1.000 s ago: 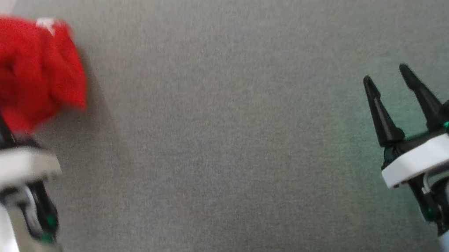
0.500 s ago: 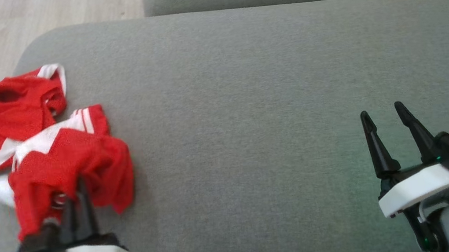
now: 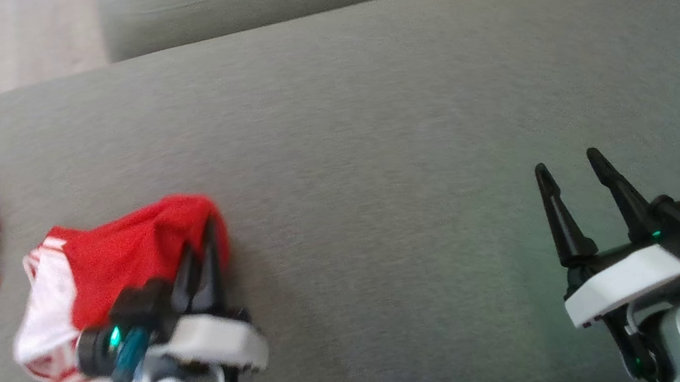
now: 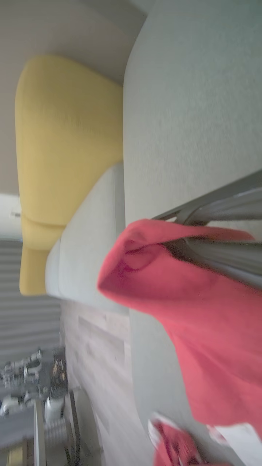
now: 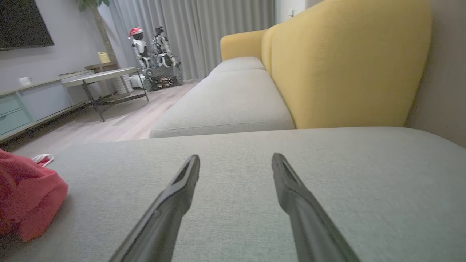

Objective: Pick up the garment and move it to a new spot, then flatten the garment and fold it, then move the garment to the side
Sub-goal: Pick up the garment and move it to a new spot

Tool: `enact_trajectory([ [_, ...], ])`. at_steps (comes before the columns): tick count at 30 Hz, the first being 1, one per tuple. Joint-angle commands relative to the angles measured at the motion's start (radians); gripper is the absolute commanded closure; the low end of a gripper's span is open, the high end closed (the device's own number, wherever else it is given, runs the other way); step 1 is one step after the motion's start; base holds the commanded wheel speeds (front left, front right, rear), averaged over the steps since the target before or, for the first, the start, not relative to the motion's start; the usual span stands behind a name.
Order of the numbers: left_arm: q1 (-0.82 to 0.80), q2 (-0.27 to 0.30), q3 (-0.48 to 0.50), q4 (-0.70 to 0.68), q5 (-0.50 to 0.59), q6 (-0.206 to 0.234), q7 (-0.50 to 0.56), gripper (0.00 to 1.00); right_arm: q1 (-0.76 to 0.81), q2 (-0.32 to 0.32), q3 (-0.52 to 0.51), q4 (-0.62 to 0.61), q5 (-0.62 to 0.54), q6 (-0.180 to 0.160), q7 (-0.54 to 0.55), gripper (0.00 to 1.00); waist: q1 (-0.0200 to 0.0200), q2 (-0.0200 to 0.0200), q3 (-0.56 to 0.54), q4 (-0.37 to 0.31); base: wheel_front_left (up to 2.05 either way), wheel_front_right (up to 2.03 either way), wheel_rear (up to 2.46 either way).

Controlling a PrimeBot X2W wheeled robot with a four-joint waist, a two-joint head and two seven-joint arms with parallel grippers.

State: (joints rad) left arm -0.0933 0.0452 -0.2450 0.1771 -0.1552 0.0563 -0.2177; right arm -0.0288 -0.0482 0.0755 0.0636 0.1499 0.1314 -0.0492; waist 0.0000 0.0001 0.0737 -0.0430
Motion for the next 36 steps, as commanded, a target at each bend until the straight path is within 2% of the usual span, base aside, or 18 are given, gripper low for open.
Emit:
enact_trajectory([
  [1,-0.076,0.005,0.011,-0.023,-0.008,0.007,-0.013,1.0,-0.039,-0.003,0.029,-0.043,0.006,-0.001,0.007,0.0,0.0,-0.0001,0.029,-0.078,0.0,0.0,0.0],
  [8,-0.271,0.005,-0.108,0.067,-0.034,0.01,-0.027,1.0,-0.075,-0.002,0.046,-0.057,0.018,-0.001,0.004,0.0,0.0,-0.0001,0.094,-0.235,0.0,0.0,0.0],
  [13,-0.401,0.005,-0.193,0.152,-0.059,0.0,-0.031,1.0,-0.092,-0.002,0.051,-0.049,0.041,-0.001,-0.01,0.0,0.0,-0.0001,0.151,-0.317,0.0,0.0,0.0],
  [19,-0.49,0.005,-0.309,0.298,-0.114,-0.029,-0.001,1.0,-0.113,-0.002,0.061,-0.028,0.067,-0.001,-0.037,0.0,0.0,-0.0001,0.206,-0.359,0.0,0.0,0.0],
  [24,-0.526,0.005,-0.376,0.388,-0.167,-0.054,0.012,1.0,-0.134,-0.002,0.061,-0.003,0.078,-0.001,-0.056,0.0,0.0,-0.0001,0.22,-0.365,0.0,0.0,0.0],
  [25,-0.532,0.005,-0.386,0.4,-0.173,-0.052,0.011,0.58,-0.136,-0.002,0.058,0.001,0.078,-0.001,-0.059,0.0,0.0,-0.0001,0.22,-0.362,0.0,0.0,0.0],
  [26,-0.536,0.005,-0.396,0.408,-0.177,-0.05,0.009,0.0,-0.137,-0.002,0.054,0.006,0.077,-0.001,-0.061,0.0,0.0,-0.0001,0.217,-0.358,0.0,0.0,0.0],
  [32,-0.52,0.006,-0.43,0.401,-0.187,-0.054,-0.016,0.0,-0.13,-0.002,0.049,0.025,0.073,-0.001,-0.067,0.0,0.0,-0.0001,0.177,-0.312,0.0,0.0,0.0],
  [36,-0.479,0.021,-0.41,0.35,-0.195,-0.034,-0.03,0.0,-0.122,-0.002,0.044,0.027,0.067,-0.001,-0.062,0.0,0.0,-0.0001,0.147,-0.278,0.0,0.0,0.0],
])
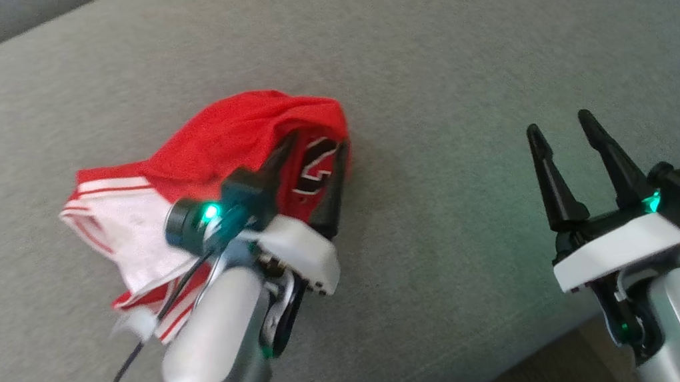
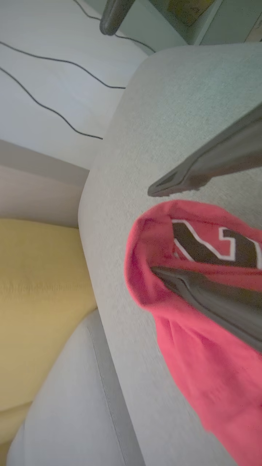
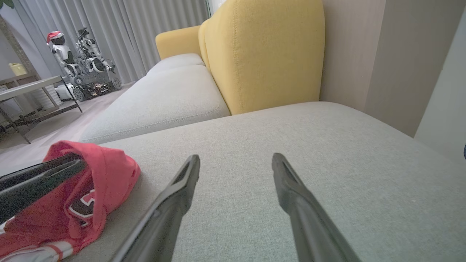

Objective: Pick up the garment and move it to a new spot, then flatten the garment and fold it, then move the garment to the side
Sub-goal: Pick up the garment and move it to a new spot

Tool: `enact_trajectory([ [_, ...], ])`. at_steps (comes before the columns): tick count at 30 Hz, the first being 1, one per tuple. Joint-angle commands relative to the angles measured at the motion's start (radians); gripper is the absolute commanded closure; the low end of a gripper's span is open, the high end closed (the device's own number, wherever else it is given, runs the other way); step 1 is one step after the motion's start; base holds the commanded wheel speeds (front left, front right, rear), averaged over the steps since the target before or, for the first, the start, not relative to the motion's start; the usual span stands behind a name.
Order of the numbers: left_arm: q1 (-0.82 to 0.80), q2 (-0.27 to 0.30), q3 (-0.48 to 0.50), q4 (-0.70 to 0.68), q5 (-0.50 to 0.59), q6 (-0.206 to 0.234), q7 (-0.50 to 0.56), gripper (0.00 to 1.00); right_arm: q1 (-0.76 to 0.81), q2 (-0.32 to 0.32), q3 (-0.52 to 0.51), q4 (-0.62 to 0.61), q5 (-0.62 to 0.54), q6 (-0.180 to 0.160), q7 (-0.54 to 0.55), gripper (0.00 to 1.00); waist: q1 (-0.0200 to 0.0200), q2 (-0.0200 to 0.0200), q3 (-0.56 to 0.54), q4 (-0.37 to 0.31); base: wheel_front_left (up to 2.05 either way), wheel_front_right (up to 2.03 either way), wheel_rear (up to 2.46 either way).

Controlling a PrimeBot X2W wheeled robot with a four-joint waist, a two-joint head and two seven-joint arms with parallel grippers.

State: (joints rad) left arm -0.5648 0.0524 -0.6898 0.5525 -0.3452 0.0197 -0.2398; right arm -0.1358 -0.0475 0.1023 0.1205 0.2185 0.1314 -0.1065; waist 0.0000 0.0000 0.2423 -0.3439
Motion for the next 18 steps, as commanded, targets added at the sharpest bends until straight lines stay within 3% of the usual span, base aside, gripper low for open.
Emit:
enact_trajectory([
  [1,0.012,0.02,0.046,-0.045,-0.012,0.013,-0.011,0.0,-0.012,-0.003,0.015,-0.031,-0.005,-0.001,-0.002,0.0,0.0,0.0,-0.031,0.035,0.0,0.0,0.0],
  [6,0.127,0.063,0.112,-0.144,-0.045,0.079,-0.018,0.0,0.008,-0.003,0.005,-0.039,-0.016,-0.001,0.016,0.0,0.0,0.0,-0.081,0.101,0.0,0.0,0.0],
  [7,0.17,0.085,0.144,-0.19,-0.049,0.113,-0.019,0.0,0.017,-0.003,0.001,-0.045,-0.023,-0.001,0.026,0.0,0.0,0.0,-0.095,0.129,0.0,0.0,0.0],
  [13,0.285,0.139,0.266,-0.325,-0.045,0.213,-0.022,0.0,0.034,-0.003,-0.009,-0.062,-0.052,-0.001,0.05,0.0,0.0,0.0,-0.128,0.202,0.0,0.0,0.0],
  [18,0.381,0.17,0.368,-0.417,-0.035,0.248,-0.022,0.0,0.053,-0.003,-0.022,-0.072,-0.067,-0.001,0.068,0.0,0.0,0.0,-0.155,0.248,0.0,0.0,0.0],
])
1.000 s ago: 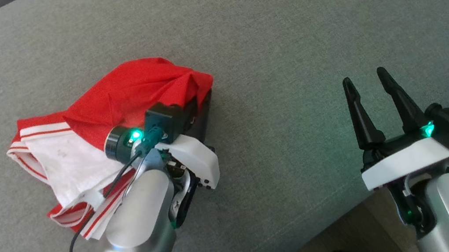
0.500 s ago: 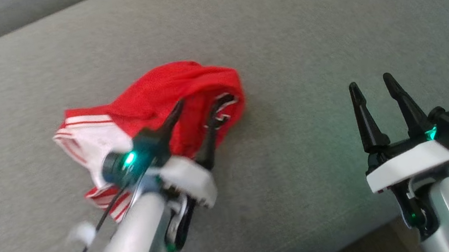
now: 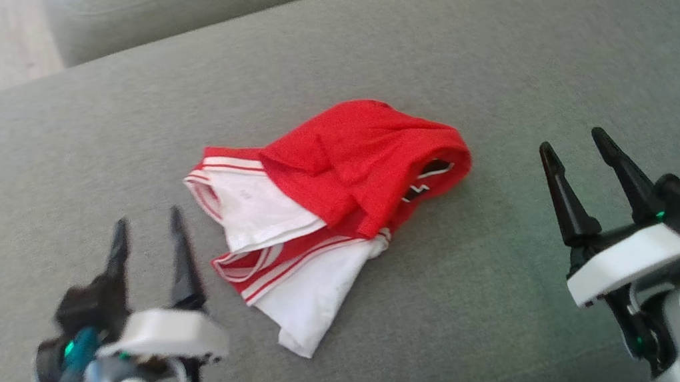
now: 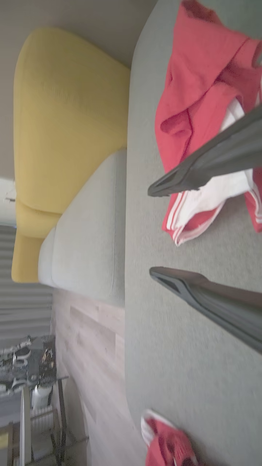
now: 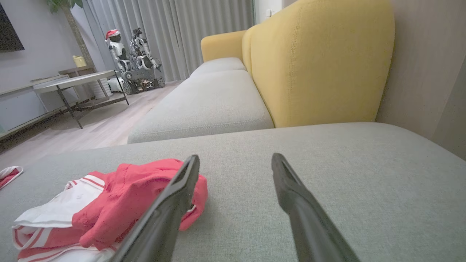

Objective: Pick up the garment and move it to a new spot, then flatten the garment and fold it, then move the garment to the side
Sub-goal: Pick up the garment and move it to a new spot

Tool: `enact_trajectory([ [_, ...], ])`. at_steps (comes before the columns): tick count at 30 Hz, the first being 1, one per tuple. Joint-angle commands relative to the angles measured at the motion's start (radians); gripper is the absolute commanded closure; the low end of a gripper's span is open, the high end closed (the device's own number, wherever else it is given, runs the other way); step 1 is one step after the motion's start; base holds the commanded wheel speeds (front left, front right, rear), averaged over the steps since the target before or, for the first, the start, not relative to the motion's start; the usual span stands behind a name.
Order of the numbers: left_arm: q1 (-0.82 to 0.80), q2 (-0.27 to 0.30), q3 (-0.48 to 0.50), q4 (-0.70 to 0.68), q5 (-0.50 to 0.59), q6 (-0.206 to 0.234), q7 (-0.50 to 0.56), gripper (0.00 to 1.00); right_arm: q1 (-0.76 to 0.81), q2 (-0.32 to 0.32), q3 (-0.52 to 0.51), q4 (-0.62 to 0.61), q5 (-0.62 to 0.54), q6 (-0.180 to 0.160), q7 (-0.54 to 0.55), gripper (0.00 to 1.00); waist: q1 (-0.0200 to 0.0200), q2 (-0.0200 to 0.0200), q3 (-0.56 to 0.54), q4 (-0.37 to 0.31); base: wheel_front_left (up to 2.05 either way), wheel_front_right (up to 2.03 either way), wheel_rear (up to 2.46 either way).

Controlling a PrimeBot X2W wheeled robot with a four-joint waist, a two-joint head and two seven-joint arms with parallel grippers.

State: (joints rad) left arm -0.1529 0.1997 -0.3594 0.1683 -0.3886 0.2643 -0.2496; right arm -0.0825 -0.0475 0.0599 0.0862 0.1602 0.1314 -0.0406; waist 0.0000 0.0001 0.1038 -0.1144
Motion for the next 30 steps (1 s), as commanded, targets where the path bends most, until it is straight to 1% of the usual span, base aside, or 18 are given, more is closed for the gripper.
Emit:
enact_trajectory([
  [1,-0.014,0.028,0.057,-0.051,0.011,0.004,-0.012,0.0,0.004,-0.003,0.018,-0.039,-0.01,-0.001,0.005,0.0,0.0,-0.0001,-0.022,0.027,0.0,0.0,0.0],
  [3,0.019,0.04,0.093,-0.081,0.012,-0.006,-0.012,0.0,0.014,-0.003,0.015,-0.043,-0.015,-0.001,0.011,0.0,0.0,-0.0001,-0.032,0.042,0.0,0.0,0.0],
  [6,0.067,0.056,0.134,-0.104,0.009,-0.036,-0.012,0.0,0.029,-0.003,0.015,-0.049,-0.02,-0.001,0.021,0.0,0.0,-0.0001,-0.048,0.056,0.0,0.0,0.0],
  [9,0.107,0.067,0.149,-0.117,0.018,-0.06,-0.012,0.0,0.044,-0.003,0.013,-0.053,-0.027,-0.001,0.03,0.0,0.0,-0.0001,-0.065,0.063,0.0,0.0,0.0],
  [12,0.143,0.072,0.148,-0.121,0.028,-0.075,-0.012,0.0,0.057,-0.003,0.015,-0.056,-0.034,-0.001,0.037,0.0,0.0,-0.0001,-0.082,0.062,0.0,0.0,0.0],
  [19,0.209,0.061,0.131,-0.133,0.047,-0.072,-0.012,0.0,0.089,-0.004,0.018,-0.063,-0.044,-0.001,0.051,0.0,0.0,-0.0001,-0.113,0.054,0.0,0.0,0.0],
  [25,0.226,0.062,0.112,-0.135,0.064,-0.072,-0.012,0.0,0.107,-0.004,0.018,-0.072,-0.052,-0.001,0.059,0.0,0.0,-0.0001,-0.127,0.054,0.0,0.0,0.0],
  [30,0.234,0.061,0.104,-0.134,0.07,-0.063,-0.011,0.0,0.117,-0.004,0.017,-0.082,-0.055,-0.001,0.064,0.0,0.0,-0.0001,-0.135,0.053,0.0,0.0,0.0],
])
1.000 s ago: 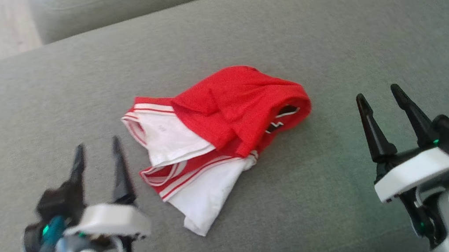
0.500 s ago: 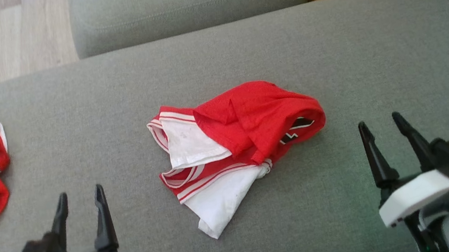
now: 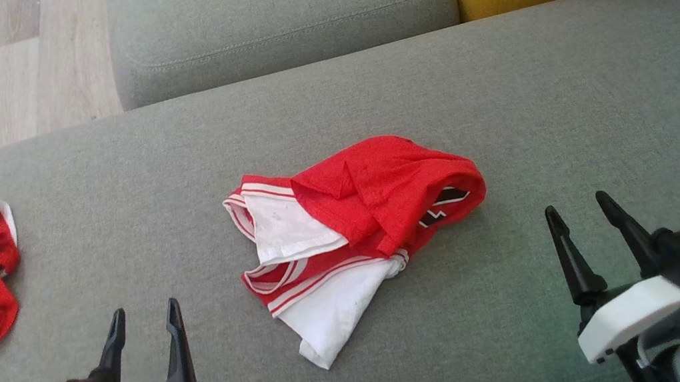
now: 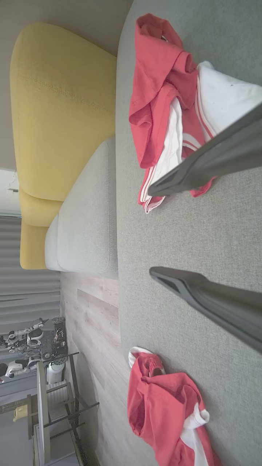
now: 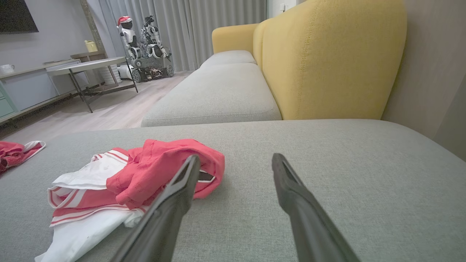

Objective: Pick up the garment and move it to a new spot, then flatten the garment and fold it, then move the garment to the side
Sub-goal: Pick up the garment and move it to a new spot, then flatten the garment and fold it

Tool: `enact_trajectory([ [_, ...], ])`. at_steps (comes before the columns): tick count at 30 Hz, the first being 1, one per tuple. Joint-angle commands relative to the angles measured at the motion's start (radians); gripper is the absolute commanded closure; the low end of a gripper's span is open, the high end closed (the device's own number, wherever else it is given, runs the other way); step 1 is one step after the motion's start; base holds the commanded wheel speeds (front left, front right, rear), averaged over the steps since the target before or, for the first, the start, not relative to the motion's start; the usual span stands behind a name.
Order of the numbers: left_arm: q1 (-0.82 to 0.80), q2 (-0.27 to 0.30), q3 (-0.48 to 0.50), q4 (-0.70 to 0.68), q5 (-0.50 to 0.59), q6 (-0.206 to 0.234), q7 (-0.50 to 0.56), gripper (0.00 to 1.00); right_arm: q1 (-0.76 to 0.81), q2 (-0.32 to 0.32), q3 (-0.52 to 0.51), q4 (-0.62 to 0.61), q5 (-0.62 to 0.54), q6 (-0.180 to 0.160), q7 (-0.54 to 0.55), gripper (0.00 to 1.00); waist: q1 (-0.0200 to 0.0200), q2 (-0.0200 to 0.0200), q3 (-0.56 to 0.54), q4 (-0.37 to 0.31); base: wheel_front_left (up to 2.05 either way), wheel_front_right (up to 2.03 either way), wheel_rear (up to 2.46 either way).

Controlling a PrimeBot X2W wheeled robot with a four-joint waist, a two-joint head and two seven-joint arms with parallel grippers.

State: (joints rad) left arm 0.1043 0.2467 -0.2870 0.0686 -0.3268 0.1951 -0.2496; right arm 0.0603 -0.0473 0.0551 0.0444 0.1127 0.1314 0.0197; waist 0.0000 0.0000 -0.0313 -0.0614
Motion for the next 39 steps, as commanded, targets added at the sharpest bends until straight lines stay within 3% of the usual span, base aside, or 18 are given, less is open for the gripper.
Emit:
enact_trajectory([
  [1,-0.022,0.013,0.031,-0.034,0.008,0.008,-0.011,0.0,-0.025,-0.004,0.022,-0.042,-0.007,-0.001,0.004,0.0,0.0,0.0,-0.001,0.0,0.0,0.0,0.0],
  [29,-0.049,0.01,0.009,-0.025,0.004,0.017,-0.01,0.0,-0.021,-0.003,0.024,-0.035,-0.002,-0.001,0.007,0.0,0.0,0.0,0.01,0.026,0.0,0.0,0.0],
  [39,-0.104,-0.012,-0.021,-0.03,0.016,0.012,-0.009,0.0,-0.065,-0.005,0.168,0.053,0.024,-0.001,0.033,0.0,0.0,0.0,0.046,0.102,0.0,0.0,0.0],
])
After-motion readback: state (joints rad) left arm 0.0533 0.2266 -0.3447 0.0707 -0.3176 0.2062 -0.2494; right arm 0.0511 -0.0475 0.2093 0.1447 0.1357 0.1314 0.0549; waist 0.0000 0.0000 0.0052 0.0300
